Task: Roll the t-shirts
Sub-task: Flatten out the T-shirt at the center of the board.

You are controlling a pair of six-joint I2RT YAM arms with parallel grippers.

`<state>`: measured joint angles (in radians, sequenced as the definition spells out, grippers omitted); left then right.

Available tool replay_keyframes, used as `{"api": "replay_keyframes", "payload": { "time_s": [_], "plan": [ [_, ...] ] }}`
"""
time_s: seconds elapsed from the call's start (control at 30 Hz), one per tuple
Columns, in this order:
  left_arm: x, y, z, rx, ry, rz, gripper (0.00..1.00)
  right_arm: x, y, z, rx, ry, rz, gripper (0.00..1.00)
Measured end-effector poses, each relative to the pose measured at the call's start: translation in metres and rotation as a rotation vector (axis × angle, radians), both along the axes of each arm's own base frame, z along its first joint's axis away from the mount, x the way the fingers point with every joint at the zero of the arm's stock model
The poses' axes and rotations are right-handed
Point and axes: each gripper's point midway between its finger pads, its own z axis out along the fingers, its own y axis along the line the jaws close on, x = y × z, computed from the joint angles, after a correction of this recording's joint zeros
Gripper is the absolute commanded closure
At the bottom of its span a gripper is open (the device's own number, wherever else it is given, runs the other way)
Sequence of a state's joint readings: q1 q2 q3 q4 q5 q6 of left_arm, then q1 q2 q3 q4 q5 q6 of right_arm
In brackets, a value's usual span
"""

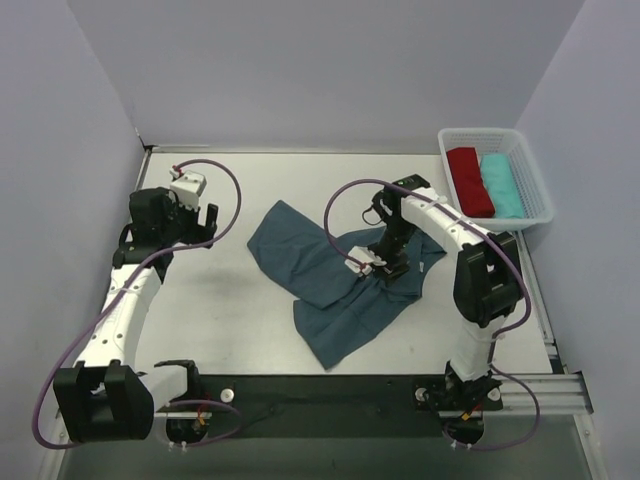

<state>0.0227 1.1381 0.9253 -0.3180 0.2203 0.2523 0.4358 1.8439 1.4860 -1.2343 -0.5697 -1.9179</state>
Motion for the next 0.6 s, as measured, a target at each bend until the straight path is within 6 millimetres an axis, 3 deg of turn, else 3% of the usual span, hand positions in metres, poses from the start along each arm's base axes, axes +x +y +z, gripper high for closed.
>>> {"api": "replay_keyframes", "payload": {
  "time_s": [0.37,0.6],
  "plan": [
    [-0.013,0.009,-0.023,0.009,0.058,0.019,0.03,0.004,-0.01,-0.025,-0.063,0.025,0.061,0.62],
    [-0.014,0.014,-0.024,0.008,0.064,0.032,0.03,0.012,-0.013,-0.041,-0.095,0.019,0.073,0.62]
  ]
}}
